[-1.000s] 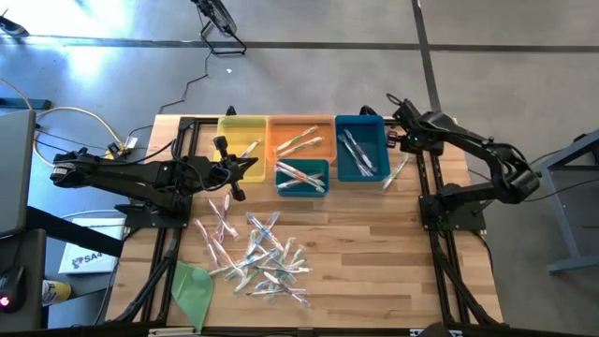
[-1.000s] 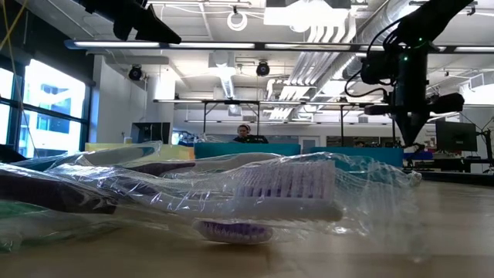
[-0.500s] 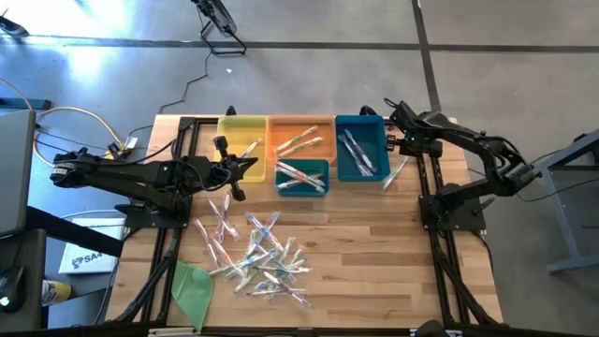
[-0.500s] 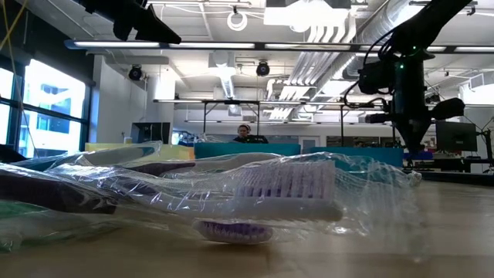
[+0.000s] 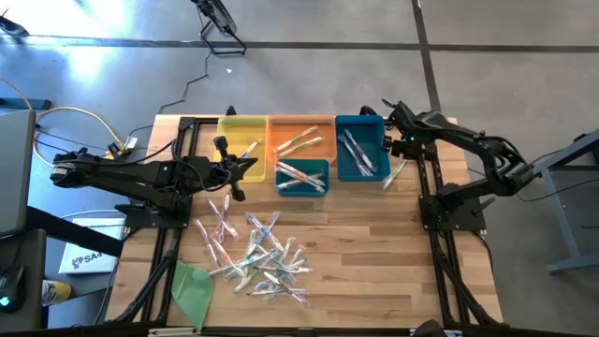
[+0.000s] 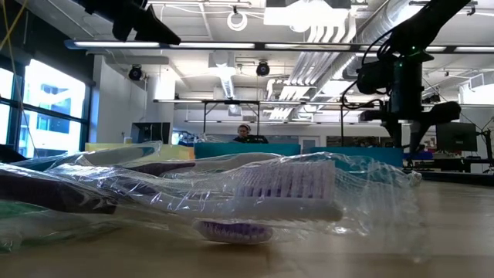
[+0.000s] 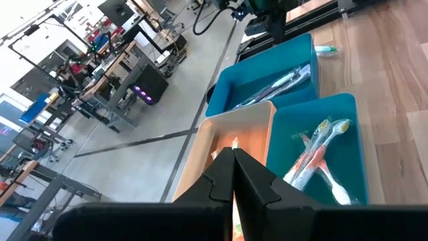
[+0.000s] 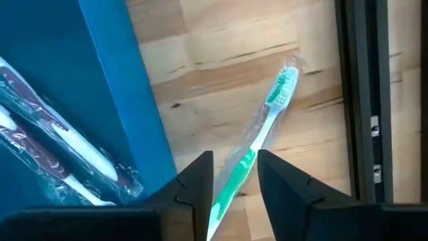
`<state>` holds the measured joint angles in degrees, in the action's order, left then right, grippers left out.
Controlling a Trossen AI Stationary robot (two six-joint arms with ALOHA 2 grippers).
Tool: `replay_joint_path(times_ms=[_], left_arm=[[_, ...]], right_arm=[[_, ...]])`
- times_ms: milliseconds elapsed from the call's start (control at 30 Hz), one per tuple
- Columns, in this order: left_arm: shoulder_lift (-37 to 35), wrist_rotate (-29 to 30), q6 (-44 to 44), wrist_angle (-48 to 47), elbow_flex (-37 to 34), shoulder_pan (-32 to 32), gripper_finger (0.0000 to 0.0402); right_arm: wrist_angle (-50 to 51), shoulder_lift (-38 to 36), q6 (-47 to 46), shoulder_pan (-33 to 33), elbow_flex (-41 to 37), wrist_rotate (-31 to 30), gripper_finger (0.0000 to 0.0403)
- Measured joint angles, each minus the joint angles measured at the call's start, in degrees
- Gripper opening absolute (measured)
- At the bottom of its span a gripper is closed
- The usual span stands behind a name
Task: Pick & Place Toothbrushes
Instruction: Put the green toothbrush into the orange bin
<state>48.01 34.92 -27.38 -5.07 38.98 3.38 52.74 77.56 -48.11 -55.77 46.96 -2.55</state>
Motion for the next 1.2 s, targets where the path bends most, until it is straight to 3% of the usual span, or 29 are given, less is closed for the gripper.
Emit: replay_joint_path(times_ms=[167, 267, 567, 867, 1200], left_arm=[[0.0, 0.01, 0.02, -1.72, 0.0, 0.0, 0.0], [-0.02, 0.0, 0.17, -1.9, 0.0, 0.0, 0.0], [-0.02, 0.01, 0.2, -2.0, 0.0, 0.01, 0.0], [-0.01, 0.0, 0.22, -2.0, 0.0, 0.0, 0.0], [-0.02, 0.0, 0.66, -2.0, 0.0, 0.02, 0.0]], right_arm=[[1.93, 0.0, -0.09, 0.05, 0.0, 1.43, 0.0116], [2.53, 0.01, -0.13, 0.82, 0.0, -2.22, 0.0109], [-1.48, 0.0, -2.88, 4.92, 0.0, -12.54, 0.0008], [-3.52, -0.02, -6.24, 9.65, -3.22, -15.49, 0.0002], [-16.82, -0.03, -10.85, 12.83, -12.92, -13.2, 0.0002]])
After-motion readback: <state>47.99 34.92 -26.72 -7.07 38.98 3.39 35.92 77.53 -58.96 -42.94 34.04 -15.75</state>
